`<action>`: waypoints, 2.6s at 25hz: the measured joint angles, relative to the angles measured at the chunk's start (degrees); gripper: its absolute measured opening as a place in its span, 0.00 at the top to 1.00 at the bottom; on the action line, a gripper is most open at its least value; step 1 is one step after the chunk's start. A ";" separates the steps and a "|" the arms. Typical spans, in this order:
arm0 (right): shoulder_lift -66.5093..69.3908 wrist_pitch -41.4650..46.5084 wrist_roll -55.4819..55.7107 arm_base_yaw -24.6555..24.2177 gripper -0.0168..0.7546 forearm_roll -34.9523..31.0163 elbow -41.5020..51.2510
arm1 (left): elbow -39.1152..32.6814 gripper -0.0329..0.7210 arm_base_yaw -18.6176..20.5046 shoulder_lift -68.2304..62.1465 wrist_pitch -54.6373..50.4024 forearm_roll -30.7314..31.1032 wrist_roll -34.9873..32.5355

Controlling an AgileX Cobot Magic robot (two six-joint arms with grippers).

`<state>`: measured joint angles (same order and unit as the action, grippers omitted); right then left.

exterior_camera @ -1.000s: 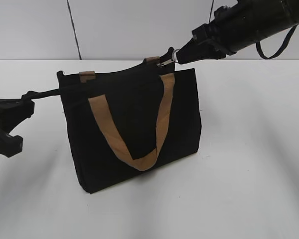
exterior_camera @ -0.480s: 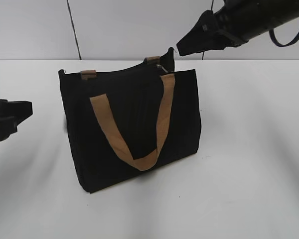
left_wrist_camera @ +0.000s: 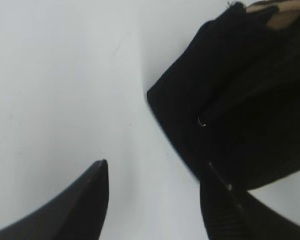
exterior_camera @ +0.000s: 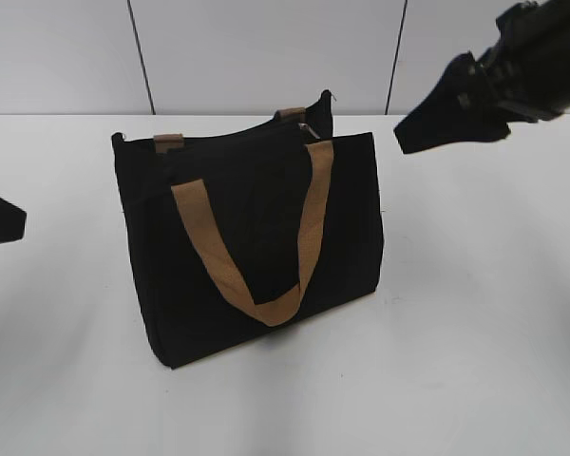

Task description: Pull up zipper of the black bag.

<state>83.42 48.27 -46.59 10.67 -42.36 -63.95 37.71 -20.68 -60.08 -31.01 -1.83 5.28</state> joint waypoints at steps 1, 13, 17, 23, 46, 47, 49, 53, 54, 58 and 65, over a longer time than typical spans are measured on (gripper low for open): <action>-1.90 -0.10 0.43 0.00 0.38 0.40 2.05 | 0.04 0.38 0.00 1.04 -2.01 0.00 0.00; -30.07 0.77 15.27 0.00 0.38 11.12 18.23 | 0.06 0.38 -1.94 20.80 -19.34 1.83 0.04; -43.15 3.78 22.34 0.00 0.38 17.74 22.73 | -0.98 0.38 -1.94 28.29 -22.86 1.83 0.04; -60.24 10.83 29.49 0.00 0.38 25.49 29.64 | -1.74 0.38 -1.94 39.94 -30.44 1.83 0.04; -79.30 15.57 38.40 0.00 0.38 36.24 36.22 | -5.13 0.38 -1.13 60.65 -35.88 2.15 -1.01; -79.30 15.33 38.40 0.00 0.38 36.30 36.28 | -5.30 0.38 -1.01 60.65 -35.16 1.83 -1.07; -79.30 15.07 38.40 0.00 0.41 36.35 36.34 | -5.94 0.38 -0.87 60.65 -33.31 1.83 -1.12; -79.30 14.89 38.45 0.00 0.46 36.42 36.34 | -7.49 0.38 -0.83 60.65 -30.58 1.83 -1.25; -79.30 14.75 38.45 0.00 0.47 36.47 36.34 | -7.49 0.38 -0.83 60.65 -30.31 1.83 -1.25; -79.30 14.71 38.45 0.00 0.49 36.47 36.34 | -7.49 0.38 -0.83 60.65 -29.89 1.83 -1.30; -79.30 14.66 38.45 0.00 0.50 36.47 36.34 | -7.49 0.38 -0.83 60.65 -29.76 2.32 -1.30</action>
<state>4.11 62.93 -8.14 10.67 -5.88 -27.61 30.21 -21.51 0.56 -60.77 0.49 3.98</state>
